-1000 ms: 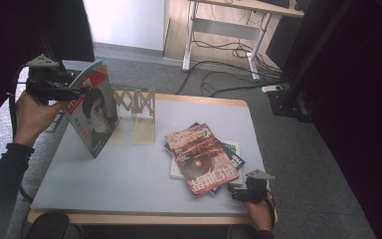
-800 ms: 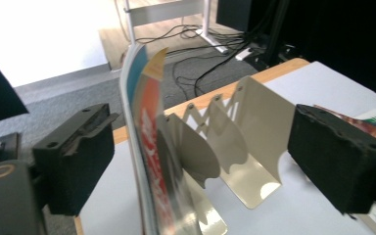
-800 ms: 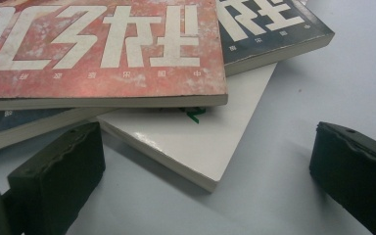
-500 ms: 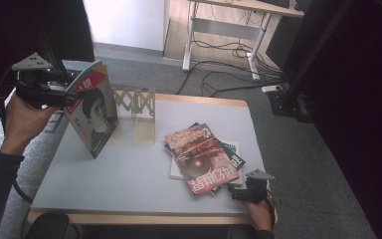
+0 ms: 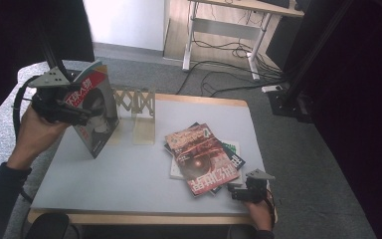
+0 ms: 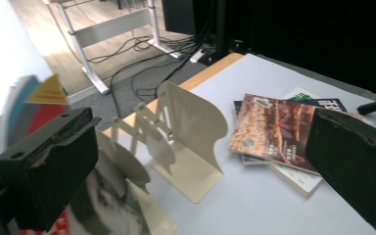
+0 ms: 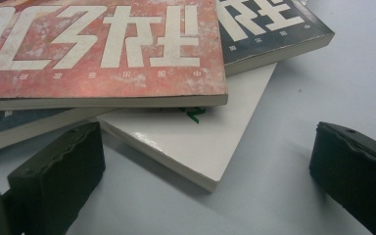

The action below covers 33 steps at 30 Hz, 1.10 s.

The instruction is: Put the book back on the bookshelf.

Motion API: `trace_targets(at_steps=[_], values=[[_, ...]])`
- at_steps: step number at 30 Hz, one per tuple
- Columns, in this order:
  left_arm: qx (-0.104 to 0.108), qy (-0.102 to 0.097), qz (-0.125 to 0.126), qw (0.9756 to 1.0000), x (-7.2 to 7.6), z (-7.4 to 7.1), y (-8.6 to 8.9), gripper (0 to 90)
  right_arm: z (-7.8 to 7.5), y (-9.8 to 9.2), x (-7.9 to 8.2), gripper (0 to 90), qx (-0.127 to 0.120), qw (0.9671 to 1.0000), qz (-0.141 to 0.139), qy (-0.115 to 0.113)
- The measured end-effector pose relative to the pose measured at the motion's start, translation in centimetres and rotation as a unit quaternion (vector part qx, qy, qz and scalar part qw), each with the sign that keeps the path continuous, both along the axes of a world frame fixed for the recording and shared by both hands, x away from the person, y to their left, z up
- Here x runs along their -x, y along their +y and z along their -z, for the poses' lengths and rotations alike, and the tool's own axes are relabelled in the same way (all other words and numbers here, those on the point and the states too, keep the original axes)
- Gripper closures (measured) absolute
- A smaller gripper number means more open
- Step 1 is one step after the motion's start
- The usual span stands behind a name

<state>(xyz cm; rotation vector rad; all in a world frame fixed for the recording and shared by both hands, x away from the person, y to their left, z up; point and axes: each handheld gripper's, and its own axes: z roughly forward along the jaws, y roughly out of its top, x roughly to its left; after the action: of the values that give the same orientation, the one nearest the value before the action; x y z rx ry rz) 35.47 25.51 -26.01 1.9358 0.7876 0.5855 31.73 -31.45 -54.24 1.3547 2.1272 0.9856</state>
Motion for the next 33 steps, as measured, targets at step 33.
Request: trace_targets(at_steps=[33], values=[[0.002,0.075,0.096,0.9925,-2.3,14.6,-6.0,0.0,0.0,0.0,0.0,0.0,0.000,1.0000,0.001,-0.001]])
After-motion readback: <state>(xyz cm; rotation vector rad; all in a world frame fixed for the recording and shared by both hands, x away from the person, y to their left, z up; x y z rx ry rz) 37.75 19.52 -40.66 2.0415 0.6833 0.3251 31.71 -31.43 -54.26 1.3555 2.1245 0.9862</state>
